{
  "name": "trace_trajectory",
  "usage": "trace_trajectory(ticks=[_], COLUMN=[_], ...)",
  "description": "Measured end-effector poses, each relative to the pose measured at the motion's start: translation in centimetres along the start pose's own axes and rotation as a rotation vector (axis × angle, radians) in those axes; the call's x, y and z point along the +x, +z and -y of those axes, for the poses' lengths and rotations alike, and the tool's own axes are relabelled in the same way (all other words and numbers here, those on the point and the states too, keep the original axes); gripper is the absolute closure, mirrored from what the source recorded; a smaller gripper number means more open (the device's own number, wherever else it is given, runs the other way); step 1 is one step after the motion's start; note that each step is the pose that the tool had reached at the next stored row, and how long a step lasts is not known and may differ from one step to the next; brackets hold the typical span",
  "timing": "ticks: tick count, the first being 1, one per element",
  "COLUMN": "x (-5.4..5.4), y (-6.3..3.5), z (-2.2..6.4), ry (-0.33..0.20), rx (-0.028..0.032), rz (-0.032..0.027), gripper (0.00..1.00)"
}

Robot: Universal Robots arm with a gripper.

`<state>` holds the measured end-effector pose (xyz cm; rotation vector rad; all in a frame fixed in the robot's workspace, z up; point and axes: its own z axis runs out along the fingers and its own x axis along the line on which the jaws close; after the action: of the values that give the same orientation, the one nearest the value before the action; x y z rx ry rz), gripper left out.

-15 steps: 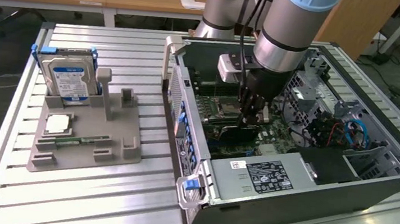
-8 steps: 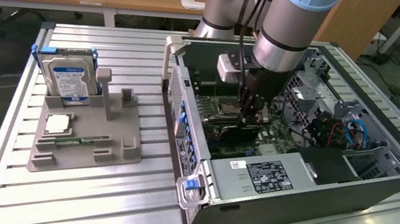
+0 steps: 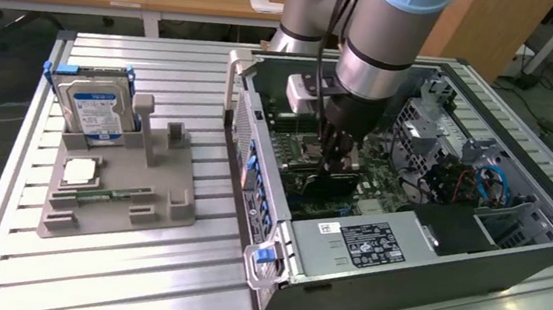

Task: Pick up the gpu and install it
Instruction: 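Press down on the gpu until it lock into place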

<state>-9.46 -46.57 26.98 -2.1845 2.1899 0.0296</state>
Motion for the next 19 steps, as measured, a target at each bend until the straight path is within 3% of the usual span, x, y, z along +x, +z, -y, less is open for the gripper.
trace_trajectory(ticks=[12,16,19], x=[0.0,0.0,0.0], y=[-0.08,-0.10,-0.10], z=[-3.78,-4.65,-4.79], ry=[0.000,0.000,0.000], rx=[0.0000,-0.0001,0.0010], rz=[0.0000,0.0000,0.0000], gripper=[0.90,0.90,0.90])
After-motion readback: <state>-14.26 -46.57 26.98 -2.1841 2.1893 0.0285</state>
